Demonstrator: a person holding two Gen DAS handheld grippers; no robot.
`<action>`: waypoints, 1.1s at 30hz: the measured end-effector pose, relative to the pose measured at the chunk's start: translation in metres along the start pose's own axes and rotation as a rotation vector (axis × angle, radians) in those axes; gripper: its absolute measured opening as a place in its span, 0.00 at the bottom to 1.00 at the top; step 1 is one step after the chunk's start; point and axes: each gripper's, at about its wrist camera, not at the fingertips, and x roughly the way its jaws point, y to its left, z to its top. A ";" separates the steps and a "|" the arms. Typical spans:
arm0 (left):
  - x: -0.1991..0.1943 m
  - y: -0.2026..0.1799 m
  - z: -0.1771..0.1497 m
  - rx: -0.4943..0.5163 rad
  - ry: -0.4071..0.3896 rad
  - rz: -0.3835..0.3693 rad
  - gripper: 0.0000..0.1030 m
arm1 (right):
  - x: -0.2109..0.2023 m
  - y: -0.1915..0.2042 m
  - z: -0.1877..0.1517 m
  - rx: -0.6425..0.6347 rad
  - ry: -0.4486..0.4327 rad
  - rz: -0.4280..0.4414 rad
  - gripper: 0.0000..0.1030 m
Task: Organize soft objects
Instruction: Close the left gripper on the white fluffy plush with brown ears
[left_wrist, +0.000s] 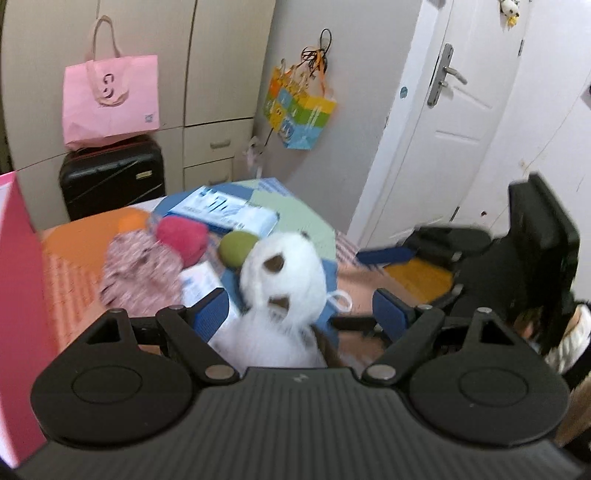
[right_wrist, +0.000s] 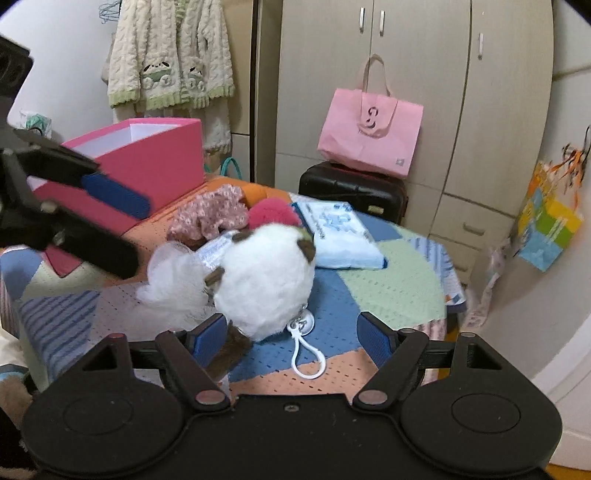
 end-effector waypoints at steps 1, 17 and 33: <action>0.006 0.000 0.002 -0.003 -0.003 -0.005 0.79 | 0.006 -0.001 -0.002 0.006 -0.002 0.004 0.79; 0.064 0.004 0.006 0.014 0.061 0.066 0.54 | 0.051 -0.013 -0.008 0.116 -0.018 0.180 0.68; 0.054 -0.024 0.009 0.070 0.010 0.082 0.54 | 0.030 0.012 -0.007 0.063 -0.071 0.047 0.61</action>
